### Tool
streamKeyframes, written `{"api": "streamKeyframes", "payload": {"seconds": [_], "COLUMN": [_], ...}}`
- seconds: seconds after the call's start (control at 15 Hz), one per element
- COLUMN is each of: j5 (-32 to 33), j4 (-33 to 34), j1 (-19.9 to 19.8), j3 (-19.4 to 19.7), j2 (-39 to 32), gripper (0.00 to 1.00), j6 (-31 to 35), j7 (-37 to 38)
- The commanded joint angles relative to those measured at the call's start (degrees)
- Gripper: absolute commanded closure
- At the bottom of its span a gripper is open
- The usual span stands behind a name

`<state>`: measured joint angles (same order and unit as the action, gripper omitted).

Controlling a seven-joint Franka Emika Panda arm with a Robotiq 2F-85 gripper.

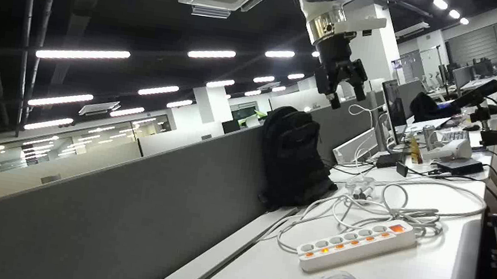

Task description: Turn off the second last switch to the left

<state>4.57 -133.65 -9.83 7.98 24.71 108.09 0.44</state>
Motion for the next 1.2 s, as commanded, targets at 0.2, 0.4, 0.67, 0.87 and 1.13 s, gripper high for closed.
{"api": "streamKeyframes", "payload": {"seconds": [0.2,0.4,0.67,0.87,1.13], "j5": [0.0,0.0,0.0,-0.1,-1.2], "j4": [0.1,0.1,0.1,-0.7,-5.0], "j1": [0.1,0.1,0.1,0.1,0.5], "j3": [0.2,0.2,0.2,-0.1,-1.1], "j2": [-0.1,-0.1,-0.1,0.2,-1.7], "gripper": [0.00,0.00,0.00,0.00,0.00], "j6": [0.0,0.0,0.0,2.2,16.0], "j7": [0.0,0.0,0.0,1.2,3.8]}}
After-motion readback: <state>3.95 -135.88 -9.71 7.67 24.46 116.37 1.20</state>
